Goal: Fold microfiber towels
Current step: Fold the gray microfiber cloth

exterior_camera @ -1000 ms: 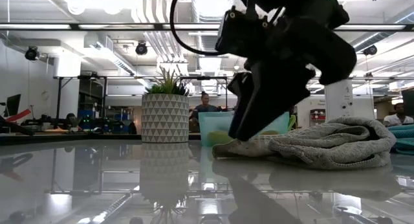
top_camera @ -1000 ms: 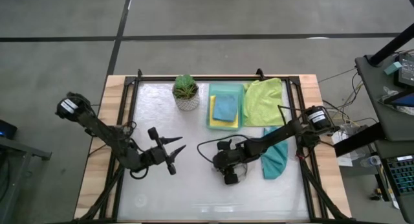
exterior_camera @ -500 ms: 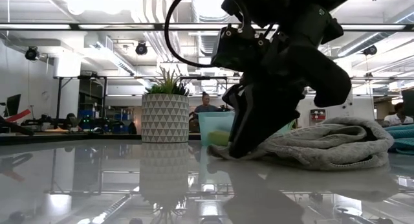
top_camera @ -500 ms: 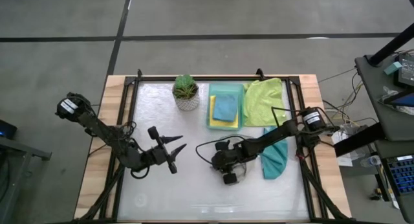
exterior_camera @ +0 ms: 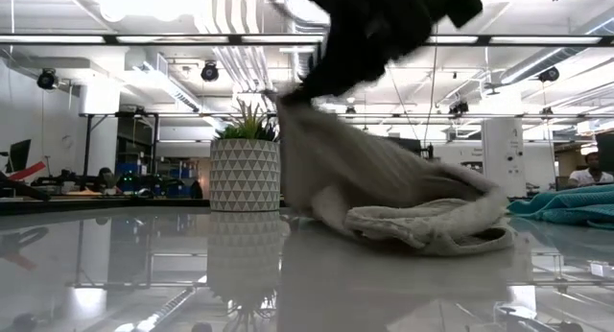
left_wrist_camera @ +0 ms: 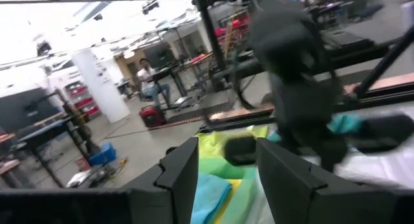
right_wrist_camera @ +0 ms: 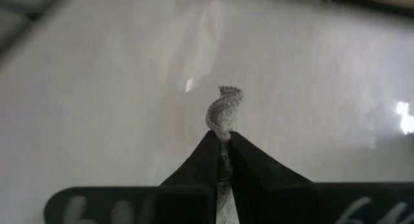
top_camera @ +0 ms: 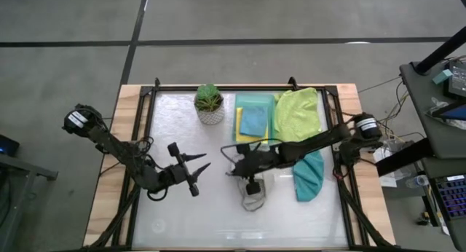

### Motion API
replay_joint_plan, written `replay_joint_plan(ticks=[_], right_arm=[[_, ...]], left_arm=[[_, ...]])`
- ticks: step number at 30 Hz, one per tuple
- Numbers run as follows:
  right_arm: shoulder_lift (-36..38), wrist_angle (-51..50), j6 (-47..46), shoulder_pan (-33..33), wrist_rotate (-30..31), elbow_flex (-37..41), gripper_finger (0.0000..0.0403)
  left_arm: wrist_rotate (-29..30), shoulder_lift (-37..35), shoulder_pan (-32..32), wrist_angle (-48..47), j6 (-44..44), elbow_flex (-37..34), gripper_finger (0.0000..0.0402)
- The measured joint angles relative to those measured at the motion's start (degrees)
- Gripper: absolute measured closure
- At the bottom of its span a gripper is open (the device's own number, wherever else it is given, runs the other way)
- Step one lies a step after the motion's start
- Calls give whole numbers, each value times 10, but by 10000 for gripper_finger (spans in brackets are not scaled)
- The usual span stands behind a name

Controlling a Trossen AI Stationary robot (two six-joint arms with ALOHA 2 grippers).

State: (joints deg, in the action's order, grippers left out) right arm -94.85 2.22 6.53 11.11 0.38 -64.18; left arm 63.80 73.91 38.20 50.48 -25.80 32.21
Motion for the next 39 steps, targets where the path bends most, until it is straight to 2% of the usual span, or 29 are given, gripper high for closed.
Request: replay_joint_plan(ticks=[6,13,20,27,30,34,39], right_arm=[[50,83,-7,0,-8,-1,389],[104,146,-13,-3,-5,-23,390],[148,129,-20,-3,-114,-61,390],[146,127,-20,-3,-125,-60,390],[142,126,-21,-3,-124,-60,390],[140,128,-21,-3,-124,-60,390],[140,129,-21,-3,-124,-60,390]], left_arm=[[-123,0,-3,-2,0,0,261],[-124,-12,-4,-1,0,0,261],[-124,-16,-10,-1,0,0,261],[-124,-9,-15,-9,8,-3,246],[-134,-7,-15,-51,47,-4,230],[-178,-10,-15,-132,133,-3,219],[-285,-21,-15,-288,308,-3,218]])
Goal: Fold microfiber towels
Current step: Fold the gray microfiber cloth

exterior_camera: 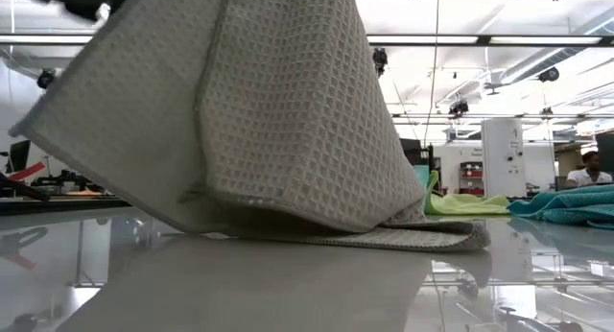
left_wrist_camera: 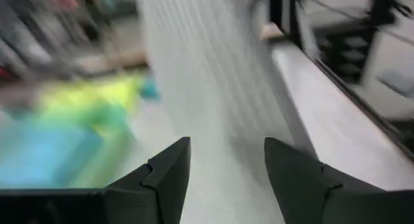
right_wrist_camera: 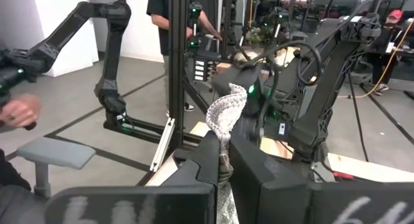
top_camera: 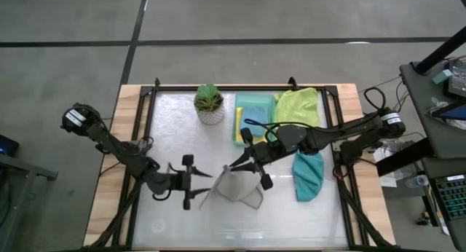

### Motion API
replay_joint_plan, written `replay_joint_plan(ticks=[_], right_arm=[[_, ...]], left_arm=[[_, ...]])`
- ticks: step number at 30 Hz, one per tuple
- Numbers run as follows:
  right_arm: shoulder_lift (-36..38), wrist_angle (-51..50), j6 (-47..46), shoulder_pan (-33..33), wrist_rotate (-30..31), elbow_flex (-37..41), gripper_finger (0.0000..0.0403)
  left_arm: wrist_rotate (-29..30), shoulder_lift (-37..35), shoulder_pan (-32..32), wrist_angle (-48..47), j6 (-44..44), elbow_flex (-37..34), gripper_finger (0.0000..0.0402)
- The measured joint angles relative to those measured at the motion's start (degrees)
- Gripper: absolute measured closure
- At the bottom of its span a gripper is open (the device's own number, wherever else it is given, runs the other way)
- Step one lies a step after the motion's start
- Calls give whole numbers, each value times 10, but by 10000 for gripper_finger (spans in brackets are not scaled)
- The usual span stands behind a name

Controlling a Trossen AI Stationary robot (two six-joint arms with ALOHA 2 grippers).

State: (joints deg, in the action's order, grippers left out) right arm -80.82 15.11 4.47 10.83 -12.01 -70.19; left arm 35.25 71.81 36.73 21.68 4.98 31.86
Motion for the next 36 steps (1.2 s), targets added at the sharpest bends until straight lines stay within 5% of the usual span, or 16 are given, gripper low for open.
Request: replay_joint_plan(ticks=[5,16,20,26,32,36], right_arm=[[0,2,0,0,0,0,390],[0,2,-15,0,24,1,390],[0,2,-31,0,47,1,390],[0,-3,-77,0,162,1,390],[0,-27,-80,0,229,2,390],[-1,-28,-81,0,230,2,390]], left_arm=[[-105,15,1,-57,133,0,218],[-172,80,9,-61,345,3,219],[-172,97,20,-65,407,4,219],[-163,99,32,-114,454,12,220],[-69,93,32,-295,454,57,220],[-39,93,32,-317,449,60,220]])
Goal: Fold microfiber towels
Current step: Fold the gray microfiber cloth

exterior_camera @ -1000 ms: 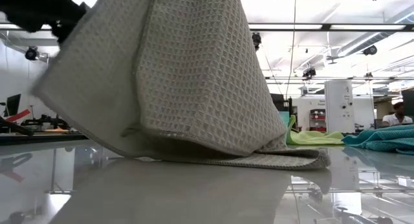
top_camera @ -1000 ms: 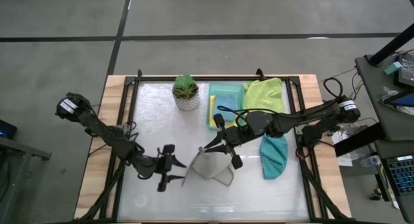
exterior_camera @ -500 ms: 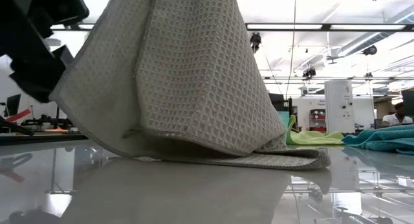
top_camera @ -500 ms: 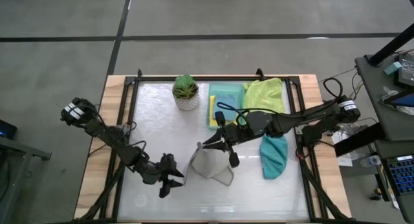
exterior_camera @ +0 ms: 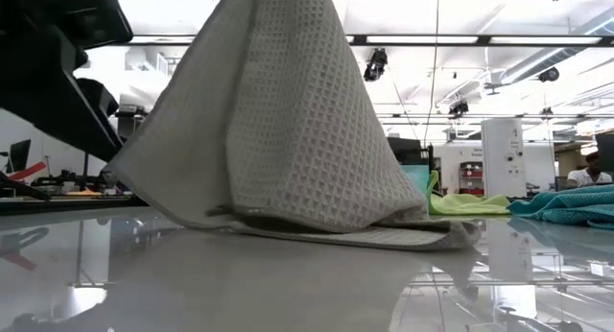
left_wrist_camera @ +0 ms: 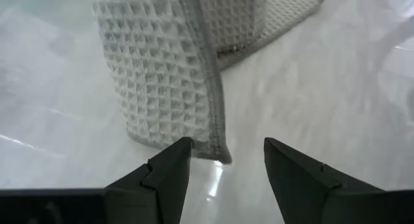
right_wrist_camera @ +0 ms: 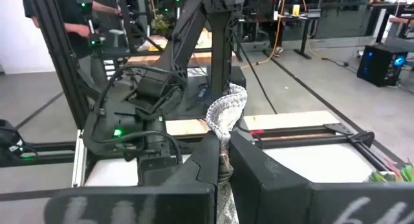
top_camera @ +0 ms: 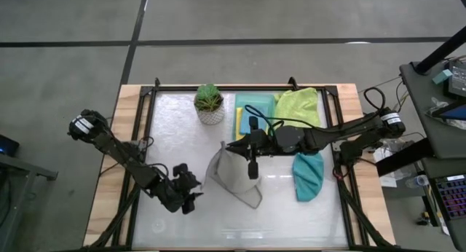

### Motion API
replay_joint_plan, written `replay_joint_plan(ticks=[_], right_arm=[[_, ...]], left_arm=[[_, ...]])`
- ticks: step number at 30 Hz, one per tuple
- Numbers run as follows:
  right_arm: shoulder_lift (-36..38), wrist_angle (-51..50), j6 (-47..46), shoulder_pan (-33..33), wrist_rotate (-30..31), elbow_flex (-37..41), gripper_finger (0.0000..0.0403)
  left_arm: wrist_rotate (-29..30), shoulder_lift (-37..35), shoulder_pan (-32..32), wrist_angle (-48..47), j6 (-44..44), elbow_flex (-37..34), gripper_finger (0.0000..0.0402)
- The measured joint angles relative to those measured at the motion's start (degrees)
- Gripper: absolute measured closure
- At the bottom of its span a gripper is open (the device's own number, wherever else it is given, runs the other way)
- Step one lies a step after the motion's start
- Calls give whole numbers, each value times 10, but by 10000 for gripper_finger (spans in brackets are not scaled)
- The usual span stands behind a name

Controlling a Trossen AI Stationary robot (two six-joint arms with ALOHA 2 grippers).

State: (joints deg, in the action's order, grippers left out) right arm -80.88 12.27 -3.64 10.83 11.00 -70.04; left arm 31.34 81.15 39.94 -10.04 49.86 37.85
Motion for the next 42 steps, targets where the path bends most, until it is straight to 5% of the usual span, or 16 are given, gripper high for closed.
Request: replay_joint_plan(ticks=[9,16,20,24,27,42], right_arm=[[0,0,2,0,0,1,390],[0,-3,7,0,0,1,390],[0,-18,7,0,-3,1,390],[0,-43,6,0,-4,1,390],[0,-57,-2,0,-6,1,390],[71,-122,-25,17,-167,-9,390]], left_arm=[[115,1,-1,1,-7,-5,220],[122,1,-1,0,-7,-7,227],[121,1,-1,0,-7,-7,277],[107,1,-1,0,-11,-7,372],[107,1,-1,-1,-15,-6,395],[97,-154,0,-7,-282,122,401]])
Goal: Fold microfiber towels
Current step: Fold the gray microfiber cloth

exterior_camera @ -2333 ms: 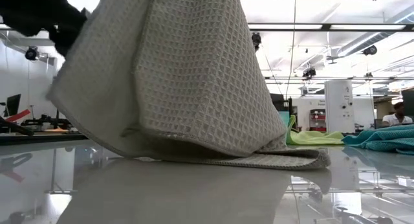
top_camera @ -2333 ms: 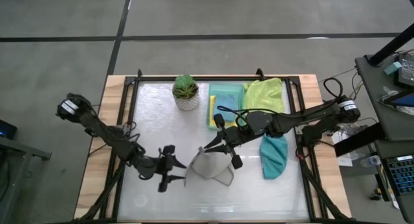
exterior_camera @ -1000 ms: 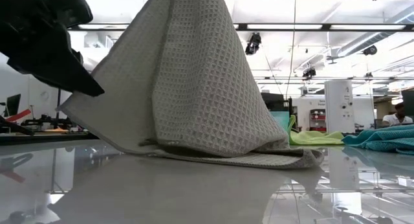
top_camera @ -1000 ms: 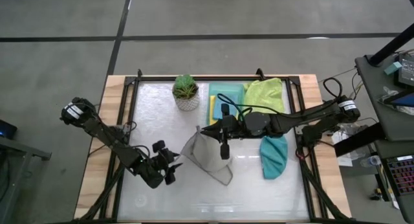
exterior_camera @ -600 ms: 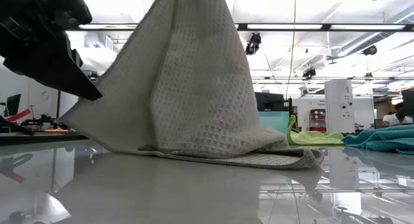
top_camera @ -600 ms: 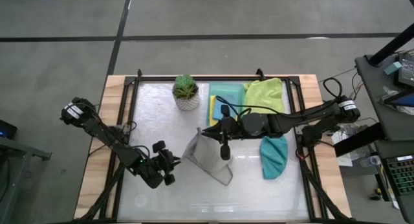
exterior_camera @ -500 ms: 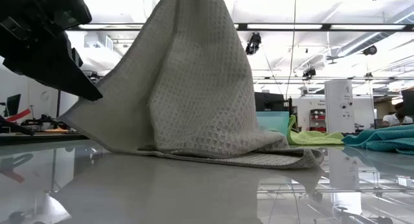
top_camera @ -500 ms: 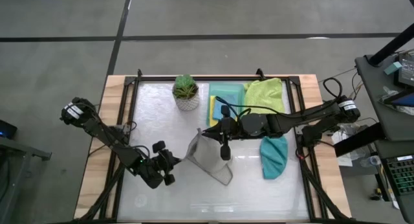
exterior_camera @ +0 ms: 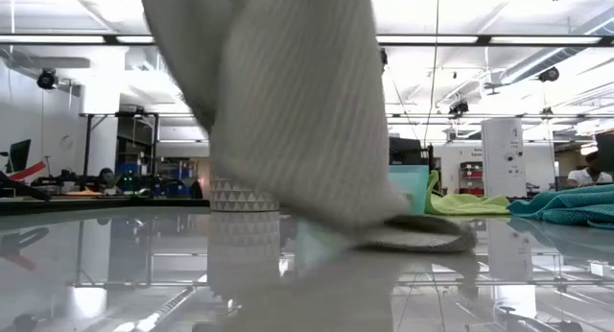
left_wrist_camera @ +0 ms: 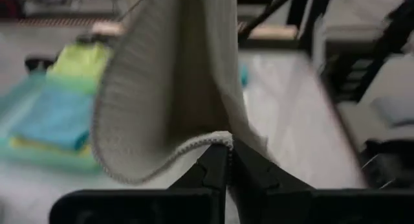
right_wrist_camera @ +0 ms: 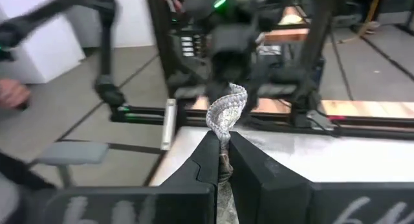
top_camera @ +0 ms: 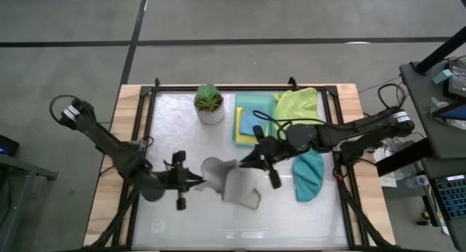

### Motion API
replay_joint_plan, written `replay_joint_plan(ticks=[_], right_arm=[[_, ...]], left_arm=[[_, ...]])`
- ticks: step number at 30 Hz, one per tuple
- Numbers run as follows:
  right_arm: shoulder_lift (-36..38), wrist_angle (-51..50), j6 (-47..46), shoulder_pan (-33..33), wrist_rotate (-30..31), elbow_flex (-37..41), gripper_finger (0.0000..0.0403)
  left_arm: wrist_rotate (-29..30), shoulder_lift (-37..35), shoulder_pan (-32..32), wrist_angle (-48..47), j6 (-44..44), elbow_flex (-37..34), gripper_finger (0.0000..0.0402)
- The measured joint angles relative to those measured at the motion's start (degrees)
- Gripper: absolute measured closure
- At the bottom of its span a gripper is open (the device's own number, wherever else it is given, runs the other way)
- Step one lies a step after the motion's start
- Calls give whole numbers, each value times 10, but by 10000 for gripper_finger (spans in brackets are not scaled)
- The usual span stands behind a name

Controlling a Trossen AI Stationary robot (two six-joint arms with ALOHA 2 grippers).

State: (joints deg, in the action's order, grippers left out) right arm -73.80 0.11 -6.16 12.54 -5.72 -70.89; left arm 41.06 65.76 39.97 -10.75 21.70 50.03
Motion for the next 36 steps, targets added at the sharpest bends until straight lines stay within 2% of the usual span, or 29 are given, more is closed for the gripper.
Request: replay_joint_plan(ticks=[8,13,15,22,26,32,36], right_arm=[[73,-121,-6,6,-4,0,390],[92,-142,15,2,0,0,390],[92,-146,42,2,20,0,390],[81,-221,164,1,145,0,390],[73,-230,173,2,148,0,390],[69,-230,211,-4,148,1,390],[70,-223,269,-21,149,-1,390]], left_arm=[[-19,-123,0,-17,-93,43,401],[-19,-184,-1,-29,-130,47,401],[-19,-204,-1,-31,-137,47,401],[-17,-279,-2,-117,-154,49,401],[-17,-299,-2,-159,-163,31,402],[-16,-307,-2,-164,-169,12,402],[32,-311,-2,-163,-198,17,402]])
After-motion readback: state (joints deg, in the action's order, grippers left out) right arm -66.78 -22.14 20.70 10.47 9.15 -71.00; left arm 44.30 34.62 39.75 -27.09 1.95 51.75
